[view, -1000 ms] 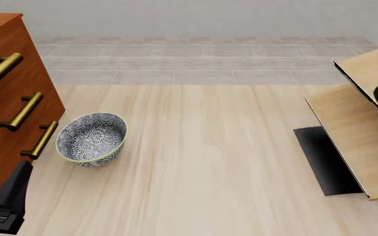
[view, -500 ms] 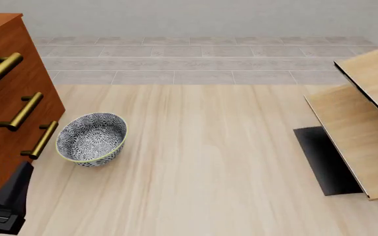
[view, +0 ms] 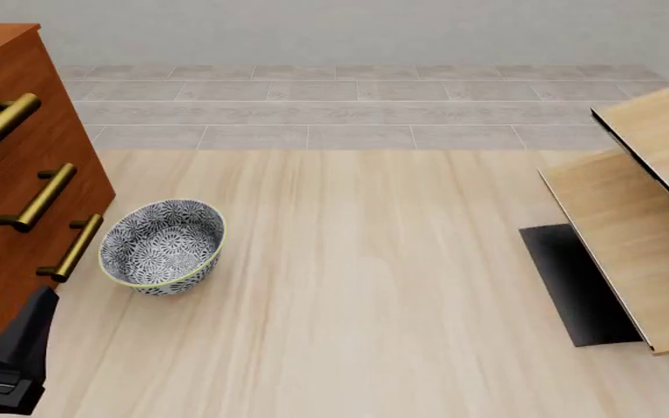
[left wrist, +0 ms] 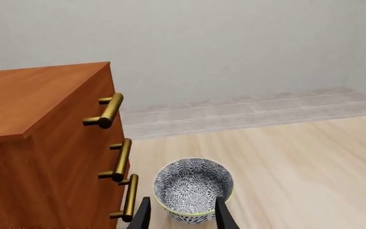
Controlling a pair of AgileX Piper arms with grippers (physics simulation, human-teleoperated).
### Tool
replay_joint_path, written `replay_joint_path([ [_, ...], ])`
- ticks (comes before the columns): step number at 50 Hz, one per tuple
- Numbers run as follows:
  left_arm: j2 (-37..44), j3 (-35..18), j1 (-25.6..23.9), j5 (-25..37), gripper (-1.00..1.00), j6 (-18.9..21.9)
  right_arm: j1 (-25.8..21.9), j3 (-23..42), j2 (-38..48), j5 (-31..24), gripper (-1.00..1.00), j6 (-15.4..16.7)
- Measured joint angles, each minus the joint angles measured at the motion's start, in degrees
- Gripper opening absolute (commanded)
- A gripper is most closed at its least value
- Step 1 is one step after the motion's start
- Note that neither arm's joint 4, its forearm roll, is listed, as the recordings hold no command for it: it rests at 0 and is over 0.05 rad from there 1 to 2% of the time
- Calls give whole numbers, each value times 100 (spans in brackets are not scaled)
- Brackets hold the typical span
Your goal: Put the wine bottle on the wine rack.
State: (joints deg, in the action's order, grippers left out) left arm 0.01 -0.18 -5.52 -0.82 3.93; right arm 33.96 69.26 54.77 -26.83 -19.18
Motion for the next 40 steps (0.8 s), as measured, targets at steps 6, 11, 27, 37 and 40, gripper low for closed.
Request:
replay_joint_path([
  [6, 0, 5, 9, 2, 100, 1, 30, -109, 32, 88, -100, -22],
  [11, 0, 6, 13, 4, 100, 3, 54, -162, 24, 180, -100, -41],
  [27, 0, 10, 22, 17, 100, -1, 148, -306, 38, 476, -100, -68],
  [37, 0, 10, 37, 20, 100, -6, 248, -372, 102, 672, -100, -54],
  [40, 0, 10, 43, 20, 100, -8, 292, -386, 133, 731, -100, -44],
])
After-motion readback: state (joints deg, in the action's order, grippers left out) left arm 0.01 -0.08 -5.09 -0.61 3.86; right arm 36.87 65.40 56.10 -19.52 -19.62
